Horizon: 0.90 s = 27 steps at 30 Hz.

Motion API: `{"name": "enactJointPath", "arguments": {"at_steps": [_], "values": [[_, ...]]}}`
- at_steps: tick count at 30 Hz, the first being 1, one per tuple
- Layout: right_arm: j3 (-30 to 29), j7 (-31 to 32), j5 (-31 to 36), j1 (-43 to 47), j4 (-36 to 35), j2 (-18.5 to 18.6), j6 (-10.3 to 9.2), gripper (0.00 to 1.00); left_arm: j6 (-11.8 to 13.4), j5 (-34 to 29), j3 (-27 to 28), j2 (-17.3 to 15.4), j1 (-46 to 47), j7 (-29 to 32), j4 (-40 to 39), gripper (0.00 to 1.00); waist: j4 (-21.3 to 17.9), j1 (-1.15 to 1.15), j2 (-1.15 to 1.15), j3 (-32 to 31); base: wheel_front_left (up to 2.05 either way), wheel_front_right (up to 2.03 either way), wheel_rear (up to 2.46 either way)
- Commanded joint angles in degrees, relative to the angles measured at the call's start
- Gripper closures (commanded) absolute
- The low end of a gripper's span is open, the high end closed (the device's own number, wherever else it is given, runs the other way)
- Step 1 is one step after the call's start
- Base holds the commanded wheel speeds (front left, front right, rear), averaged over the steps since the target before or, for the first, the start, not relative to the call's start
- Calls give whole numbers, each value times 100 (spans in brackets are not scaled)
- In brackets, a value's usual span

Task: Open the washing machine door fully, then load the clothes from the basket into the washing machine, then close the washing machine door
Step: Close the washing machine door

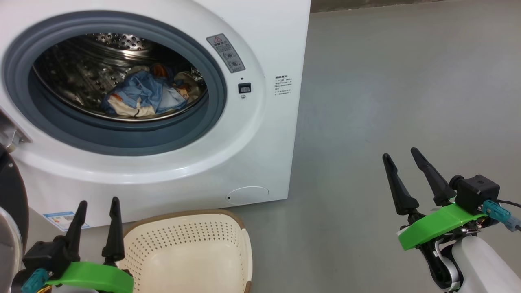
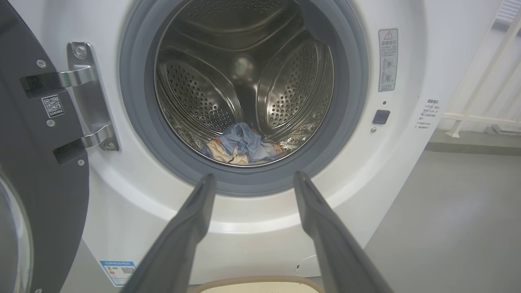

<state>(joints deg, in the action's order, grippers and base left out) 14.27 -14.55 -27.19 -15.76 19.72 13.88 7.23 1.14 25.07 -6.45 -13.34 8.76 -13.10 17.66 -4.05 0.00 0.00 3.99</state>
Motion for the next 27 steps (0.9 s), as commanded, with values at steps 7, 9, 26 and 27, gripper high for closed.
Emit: {"name": "enactJointPath", "arguments": {"at_steps": [7, 9, 26, 27], "values": [[58, -45, 18, -1, -139, 35, 25, 0, 62, -27, 155, -171, 136, -9, -156, 0, -1, 0, 0, 5, 0, 0, 0], [58, -45, 18, -5, -135, 32, 25, 0, 76, -28, 150, -177, 140, -13, -150, 0, -2, 0, 0, 8, 0, 0, 0], [65, -45, 0, -22, -107, 32, 25, 0, 98, 20, 94, -186, 167, -51, -145, 0, -13, 0, 0, 7, -70, 70, 0], [66, -45, -3, -21, -107, 32, 25, 0, 88, 30, 90, -183, 166, -56, -149, 0, -13, 0, 0, 6, -186, 186, 0]]}}
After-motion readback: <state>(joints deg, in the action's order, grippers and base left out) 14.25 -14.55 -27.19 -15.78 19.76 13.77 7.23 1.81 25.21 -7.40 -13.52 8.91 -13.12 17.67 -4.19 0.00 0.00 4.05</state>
